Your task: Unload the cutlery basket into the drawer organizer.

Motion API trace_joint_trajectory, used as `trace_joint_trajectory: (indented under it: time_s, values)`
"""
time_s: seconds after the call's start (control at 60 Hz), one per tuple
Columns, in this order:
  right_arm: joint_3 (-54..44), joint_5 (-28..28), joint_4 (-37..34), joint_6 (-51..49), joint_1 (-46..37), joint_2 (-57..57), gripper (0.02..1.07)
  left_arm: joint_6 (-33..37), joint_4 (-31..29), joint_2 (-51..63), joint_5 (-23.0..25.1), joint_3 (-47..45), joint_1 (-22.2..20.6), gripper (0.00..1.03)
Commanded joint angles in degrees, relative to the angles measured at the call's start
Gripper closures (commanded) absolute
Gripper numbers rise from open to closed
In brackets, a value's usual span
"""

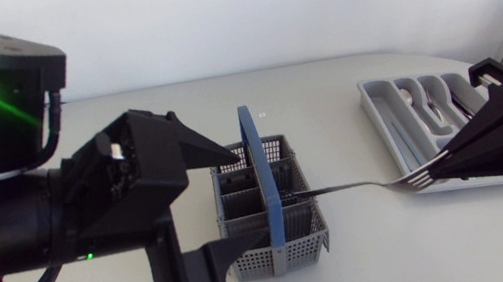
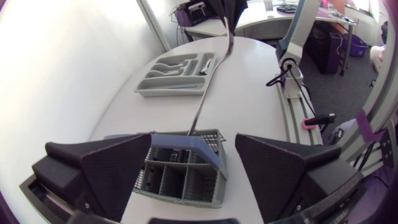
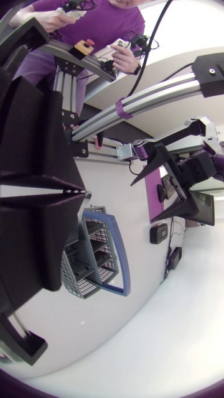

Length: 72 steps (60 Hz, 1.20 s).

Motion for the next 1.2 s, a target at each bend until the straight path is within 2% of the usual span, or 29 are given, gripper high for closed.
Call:
trace_joint_trajectory:
  time_s: [0.0, 0.083, 0.183, 0.417, 0.633, 0.933, 1.067, 1.183]
  values:
    - [-1.8, -1.2, -4.0, -2.3, -0.4, -0.8, 1.01, -1.4, -1.6, 0.1, 1.1, -0.2, -1.4, 0.15]
    - [-2.0, -1.3, -4.0, -2.3, -0.4, -1.1, 1.01, -1.6, -1.9, 1.2, 3.1, -0.8, -2.1, 0.28]
    - [-1.7, -1.7, -4.0, -2.1, -1.3, -1.9, 1.01, -1.6, -1.7, 4.3, 3.4, -1.4, -2.8, 0.44]
    - [-1.2, -3.9, -5.6, -2.7, -2.5, -4.1, 1.01, -1.6, 1.1, 12.7, 5.8, -1.7, -2.5, 0.61]
    - [-2.0, -4.7, -6.2, -3.4, -3.1, -6.3, 1.01, -1.9, 5.5, 17.6, 6.8, -1.9, -0.5, 0.61]
    - [-2.4, -5.1, -6.9, -3.5, -2.8, -7.8, 1.01, -1.9, 7.7, 20.9, 6.7, -1.9, 8.2, 0.61]
    - [-2.8, -4.6, -7.2, -2.9, -1.9, -7.8, 1.01, -1.6, 7.8, 18.1, 6.7, -3.1, 8.5, 0.60]
    - [-4.3, -3.5, -7.3, -1.9, 0.2, -9.3, 1.01, -1.5, 8.0, 14.7, 7.2, -4.2, 6.5, 0.60]
